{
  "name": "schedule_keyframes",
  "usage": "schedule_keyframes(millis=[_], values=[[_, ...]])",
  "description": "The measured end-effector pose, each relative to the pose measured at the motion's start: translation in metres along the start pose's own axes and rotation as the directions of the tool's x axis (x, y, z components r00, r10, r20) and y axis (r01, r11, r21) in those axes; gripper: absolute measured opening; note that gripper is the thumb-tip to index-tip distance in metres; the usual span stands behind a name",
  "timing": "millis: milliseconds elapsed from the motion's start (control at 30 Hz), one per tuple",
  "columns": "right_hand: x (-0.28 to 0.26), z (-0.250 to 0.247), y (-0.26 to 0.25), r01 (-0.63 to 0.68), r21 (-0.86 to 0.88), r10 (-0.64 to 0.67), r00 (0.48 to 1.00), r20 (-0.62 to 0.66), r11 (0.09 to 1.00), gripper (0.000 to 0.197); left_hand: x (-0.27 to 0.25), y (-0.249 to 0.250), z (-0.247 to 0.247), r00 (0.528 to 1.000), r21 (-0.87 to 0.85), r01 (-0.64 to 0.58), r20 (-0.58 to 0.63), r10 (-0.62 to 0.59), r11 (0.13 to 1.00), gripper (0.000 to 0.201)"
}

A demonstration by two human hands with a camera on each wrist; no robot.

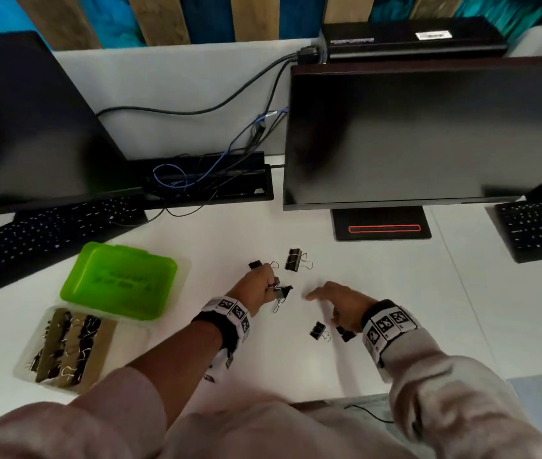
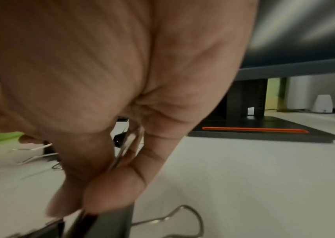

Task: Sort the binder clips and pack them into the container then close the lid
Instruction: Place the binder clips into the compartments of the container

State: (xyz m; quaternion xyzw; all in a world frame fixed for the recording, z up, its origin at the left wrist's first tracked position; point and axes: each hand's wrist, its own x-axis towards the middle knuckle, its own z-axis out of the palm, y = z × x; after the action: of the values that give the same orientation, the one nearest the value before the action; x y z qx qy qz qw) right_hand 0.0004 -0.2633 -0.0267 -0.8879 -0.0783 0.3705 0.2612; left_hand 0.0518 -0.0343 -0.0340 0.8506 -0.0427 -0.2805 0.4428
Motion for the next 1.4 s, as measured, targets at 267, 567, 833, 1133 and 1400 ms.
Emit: schedule_keyframes(millis=[267,567,833,1133,1400], values=[[-0.003,0.032,-0.02,0.139,-0.156,-0.117,0.982,0.145,0.978,0.037,0.02,0.04,-0.006,0.959,0.475,-0.16,0.284,0.021,0.865,0.089],[0.004,0.006,-0.01,-0.111,0.077,0.127,0.955,-0.269,0.991,0.017,0.027,0.061,0.004,0.919,0.629,-0.282,0.394,0.015,0.725,0.051],[0.02,0.006,-0.029,-0.077,0.116,0.109,0.947,-0.303,0.99,0.008,0.005,0.038,0.012,0.946,0.709,-0.244,0.323,0.003,0.661,0.037],[0.039,-0.004,-0.058,-0.053,0.149,0.087,0.969,-0.231,0.987,0.01,-0.027,0.012,-0.022,0.993,0.494,0.026,0.088,-0.08,0.869,0.015],[0.076,-0.002,-0.15,0.146,0.025,-0.141,0.979,-0.147,0.989,0.009,-0.09,-0.025,-0.074,0.963,0.201,0.072,-0.271,-0.015,0.977,0.017]])
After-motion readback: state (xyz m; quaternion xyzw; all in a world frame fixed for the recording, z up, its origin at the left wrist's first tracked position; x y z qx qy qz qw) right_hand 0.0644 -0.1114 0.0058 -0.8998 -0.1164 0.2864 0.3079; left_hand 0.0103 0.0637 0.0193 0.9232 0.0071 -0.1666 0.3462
